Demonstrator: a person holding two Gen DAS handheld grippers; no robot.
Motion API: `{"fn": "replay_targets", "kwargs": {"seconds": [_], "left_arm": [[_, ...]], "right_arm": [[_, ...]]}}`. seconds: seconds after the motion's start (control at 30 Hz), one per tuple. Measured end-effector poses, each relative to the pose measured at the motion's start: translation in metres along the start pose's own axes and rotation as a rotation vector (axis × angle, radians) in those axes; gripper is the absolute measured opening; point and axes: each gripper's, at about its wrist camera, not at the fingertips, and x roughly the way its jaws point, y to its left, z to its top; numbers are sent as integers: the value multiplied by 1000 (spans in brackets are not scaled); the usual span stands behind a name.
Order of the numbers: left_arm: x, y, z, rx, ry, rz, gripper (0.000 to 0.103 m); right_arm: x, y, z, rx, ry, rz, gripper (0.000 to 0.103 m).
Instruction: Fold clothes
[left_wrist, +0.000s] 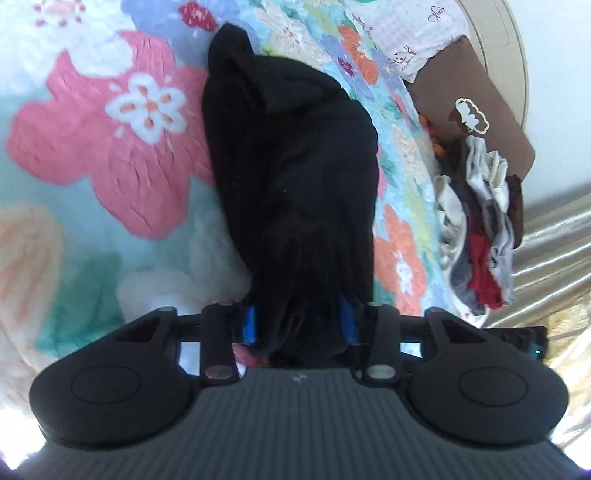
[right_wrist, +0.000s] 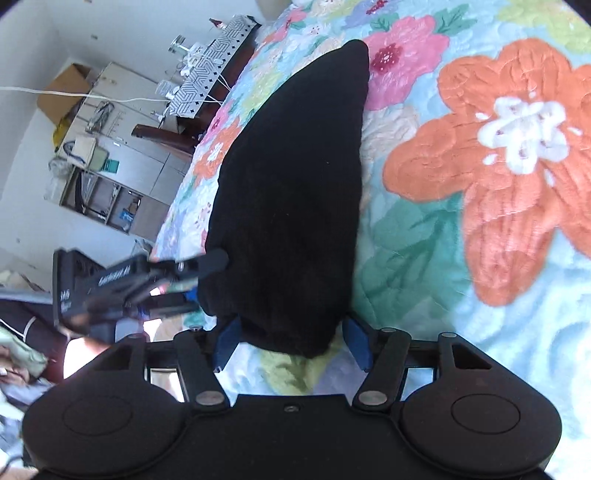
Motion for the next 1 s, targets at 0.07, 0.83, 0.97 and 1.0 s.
{"fn": "replay_targets", "kwargs": {"seconds": [0.07, 0.83, 0.97, 1.0], "left_arm": [[6, 6, -6, -41, 0, 5, 32], [-6, -26, -29, 44, -157, 137, 18], [-17, -40, -46, 104, -127, 172, 18], [-18, -45, -51, 127, -110, 187, 18]], "right_arm": [[9, 2, 4, 16, -2, 7, 53], [9, -12, -12, 307, -84, 58, 12], [-18, -4, -19, 236, -93, 110, 11], [-27, -5, -21, 239, -89, 127, 11]]}}
